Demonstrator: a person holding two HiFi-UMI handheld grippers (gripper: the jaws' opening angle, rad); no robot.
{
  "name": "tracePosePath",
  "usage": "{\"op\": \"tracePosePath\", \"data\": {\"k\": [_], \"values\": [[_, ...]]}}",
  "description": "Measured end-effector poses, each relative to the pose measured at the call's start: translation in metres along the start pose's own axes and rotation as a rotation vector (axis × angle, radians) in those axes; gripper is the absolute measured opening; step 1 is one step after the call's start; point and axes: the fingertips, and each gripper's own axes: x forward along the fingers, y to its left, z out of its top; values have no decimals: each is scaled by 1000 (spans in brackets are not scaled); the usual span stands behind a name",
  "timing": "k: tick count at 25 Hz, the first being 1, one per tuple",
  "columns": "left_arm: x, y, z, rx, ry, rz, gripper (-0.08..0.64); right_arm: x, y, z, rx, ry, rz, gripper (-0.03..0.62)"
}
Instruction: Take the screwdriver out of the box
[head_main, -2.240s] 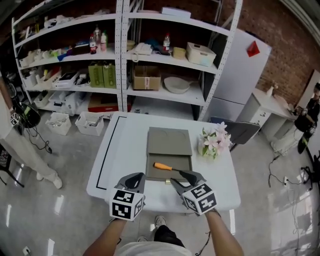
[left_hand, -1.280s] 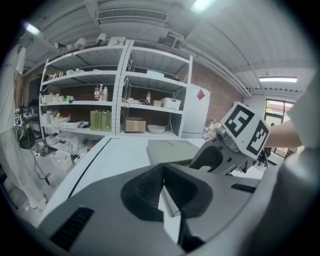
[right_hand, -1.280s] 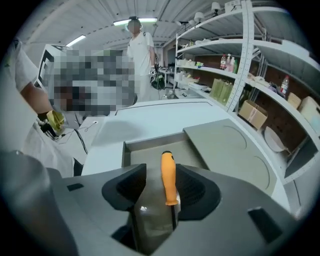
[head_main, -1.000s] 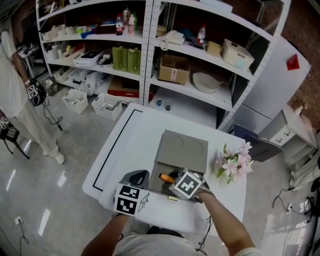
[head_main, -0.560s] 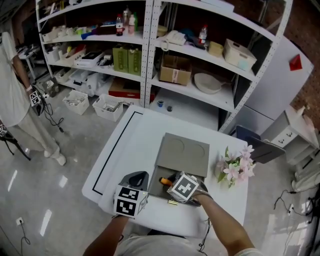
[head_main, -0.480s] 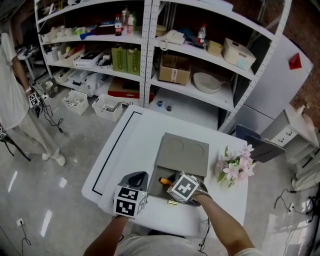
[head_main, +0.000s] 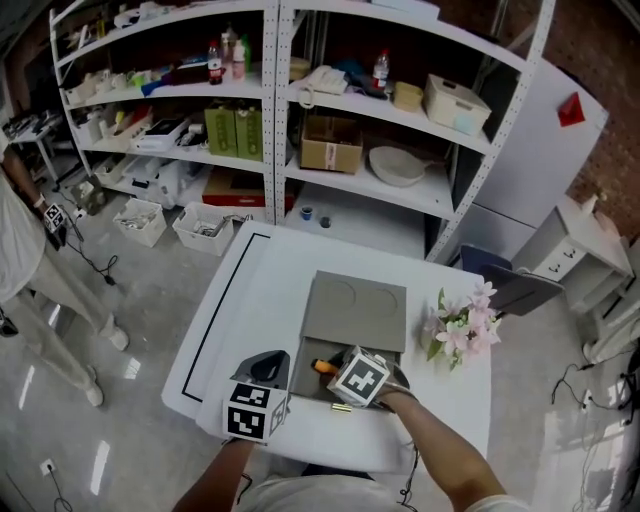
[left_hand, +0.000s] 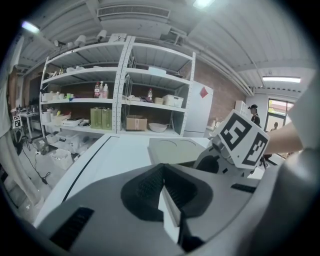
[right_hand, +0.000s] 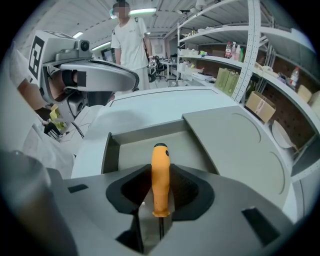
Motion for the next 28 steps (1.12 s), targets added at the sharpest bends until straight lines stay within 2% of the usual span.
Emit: {"op": "tracePosePath", "data": {"k": [9, 18, 28], "values": [[-1, -15, 5, 35, -7, -47, 6, -27, -6, 2, 77, -100, -83, 115], [-12, -38, 13, 86, -29, -108, 6, -80, -8, 16, 168, -290, -221, 115], [-31, -65, 26, 115, -68, -163, 6, -162, 10, 14, 261, -492, -381, 115]]}}
